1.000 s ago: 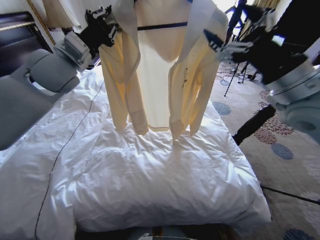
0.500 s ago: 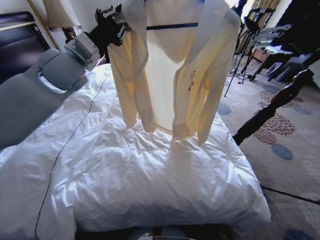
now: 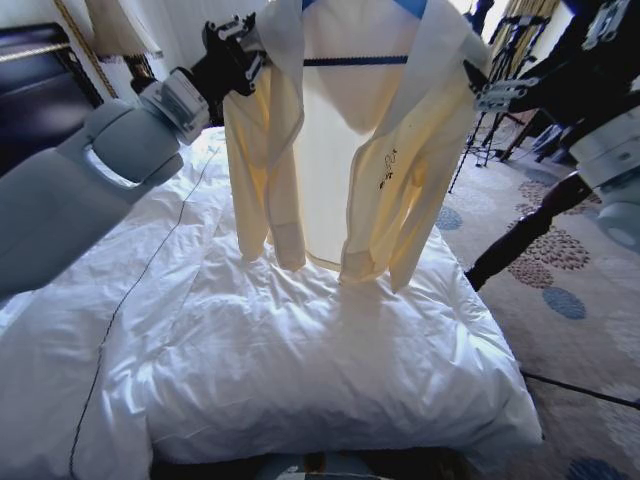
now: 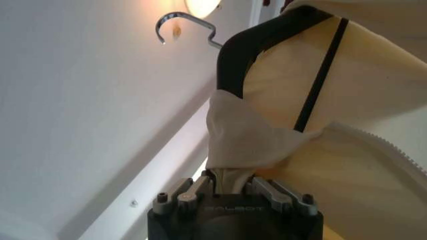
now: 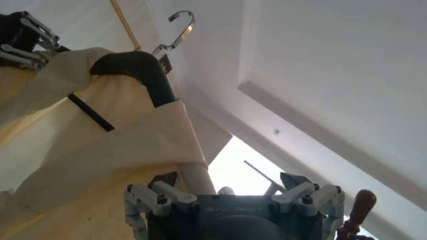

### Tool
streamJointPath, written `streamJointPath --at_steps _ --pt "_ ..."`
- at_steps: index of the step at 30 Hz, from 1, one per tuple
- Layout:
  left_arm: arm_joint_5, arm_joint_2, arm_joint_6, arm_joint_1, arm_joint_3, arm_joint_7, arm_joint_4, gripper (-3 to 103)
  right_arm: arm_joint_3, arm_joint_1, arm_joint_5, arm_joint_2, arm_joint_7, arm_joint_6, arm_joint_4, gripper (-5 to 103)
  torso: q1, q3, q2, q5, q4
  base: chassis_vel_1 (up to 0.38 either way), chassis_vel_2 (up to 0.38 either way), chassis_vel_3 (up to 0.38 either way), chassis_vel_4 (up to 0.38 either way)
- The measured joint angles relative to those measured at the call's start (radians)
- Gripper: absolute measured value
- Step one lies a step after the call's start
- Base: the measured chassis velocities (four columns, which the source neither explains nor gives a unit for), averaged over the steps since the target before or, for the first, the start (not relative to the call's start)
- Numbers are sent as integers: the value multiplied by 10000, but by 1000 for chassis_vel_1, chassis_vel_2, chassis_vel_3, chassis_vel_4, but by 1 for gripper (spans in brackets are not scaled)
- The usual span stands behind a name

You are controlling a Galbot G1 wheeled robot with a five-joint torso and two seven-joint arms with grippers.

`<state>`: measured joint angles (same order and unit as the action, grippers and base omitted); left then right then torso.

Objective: Pick up the clothes from the bed and hang them on the clothes hanger.

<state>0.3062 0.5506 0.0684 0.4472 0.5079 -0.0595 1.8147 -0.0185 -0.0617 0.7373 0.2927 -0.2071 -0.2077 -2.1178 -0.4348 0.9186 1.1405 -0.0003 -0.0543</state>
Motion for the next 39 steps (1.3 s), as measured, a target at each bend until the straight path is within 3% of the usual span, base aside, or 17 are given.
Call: streamJointPath --at_steps 14,19,22,27,32,35,39 --pt "-652 617 -139 215 401 91 -483 19 1147 746 -728 997 -146 -69 639 100 0 0 0 -2 -1 0 0 0 0" --pt "-824 675 -204 55 401 107 -529 19 2027 1803 -1221 1499 -108 -228 1103 103 0 1 -1 -4 0 0 0 0 0" --pt "-876 703 -232 17 396 106 -550 19 2537 2392 -1492 1796 -104 -332 1323 99 0 0 0 -5 1 0 0 0 0" --pt "-938 765 -305 -55 343 92 -624 19 3229 3198 -1971 2294 -101 -577 1733 73 -1 0 0 -3 2 0 0 0 0" --pt "-953 762 -363 -117 322 93 -628 19 3262 3242 -1995 2338 7 -790 1777 62 0 0 0 -2 0 0 0 0 0" --pt "-982 757 -390 -204 258 95 -640 19 3262 3217 -1947 2331 171 -954 1777 46 2 -1 0 -1 -1 0 0 0 0" --pt "-1057 756 -407 -250 207 89 -660 19 3294 3225 -1919 2408 218 -1171 1825 35 2 0 0 -1 -1 0 0 0 0"
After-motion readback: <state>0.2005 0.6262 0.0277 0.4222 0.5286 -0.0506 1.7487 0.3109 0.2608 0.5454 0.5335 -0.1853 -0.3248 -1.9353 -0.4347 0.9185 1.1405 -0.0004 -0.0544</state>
